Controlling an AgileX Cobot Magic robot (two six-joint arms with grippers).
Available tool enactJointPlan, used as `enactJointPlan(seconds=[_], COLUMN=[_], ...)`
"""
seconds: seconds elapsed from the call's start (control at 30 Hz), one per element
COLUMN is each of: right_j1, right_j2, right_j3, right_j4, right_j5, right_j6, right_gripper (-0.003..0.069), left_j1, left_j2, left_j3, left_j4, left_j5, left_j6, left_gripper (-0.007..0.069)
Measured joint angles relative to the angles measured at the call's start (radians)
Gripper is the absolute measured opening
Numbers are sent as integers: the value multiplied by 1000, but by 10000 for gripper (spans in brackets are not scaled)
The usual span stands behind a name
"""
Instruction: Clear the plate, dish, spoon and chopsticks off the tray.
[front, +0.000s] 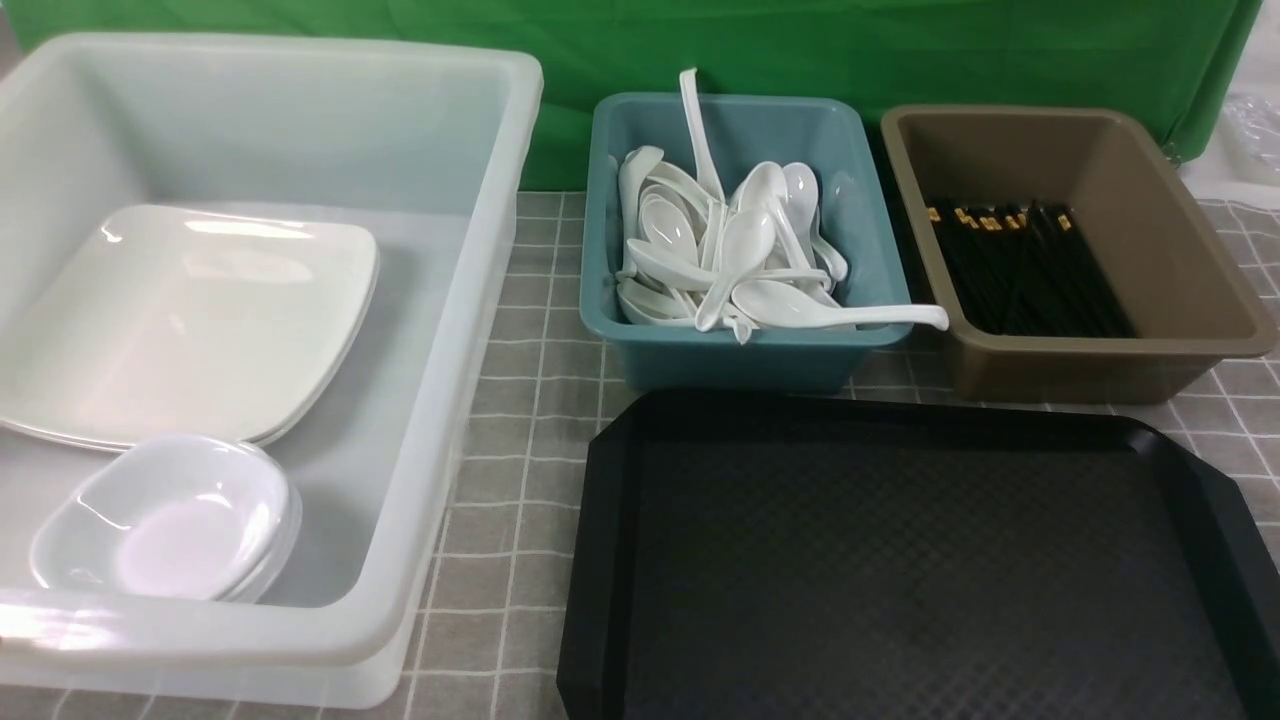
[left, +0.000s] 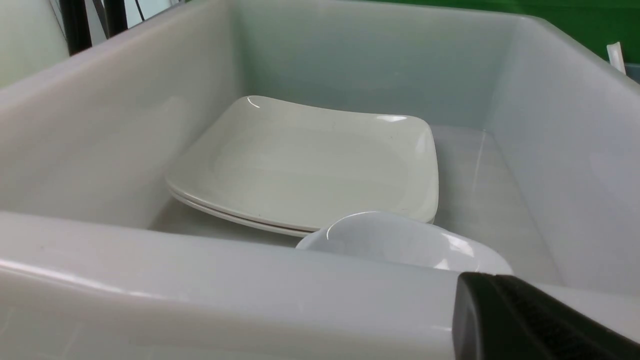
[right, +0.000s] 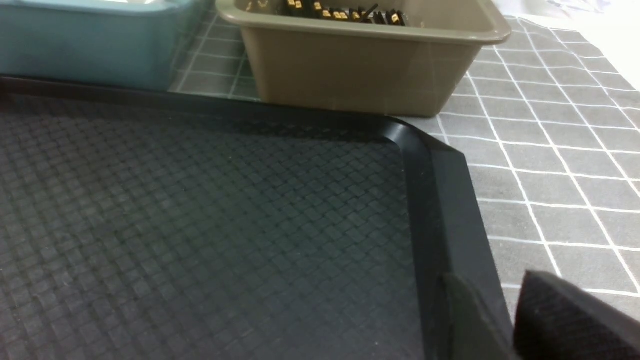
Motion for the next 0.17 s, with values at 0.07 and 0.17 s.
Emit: enactJointPlan(seconds=[0.07,0.17], right_j1=[0,0], right_j2=[0,0], right_j3=[0,0], right_j4=[0,0], right_j5=[0,0], right_j6=[0,0], right_gripper=[229,234], left_j1=[0,0], left_j2=[0,0], left_j3=[0,0], left_j4=[0,0], left_j5=[0,0], left_j6=[0,0], left_gripper=[9,9])
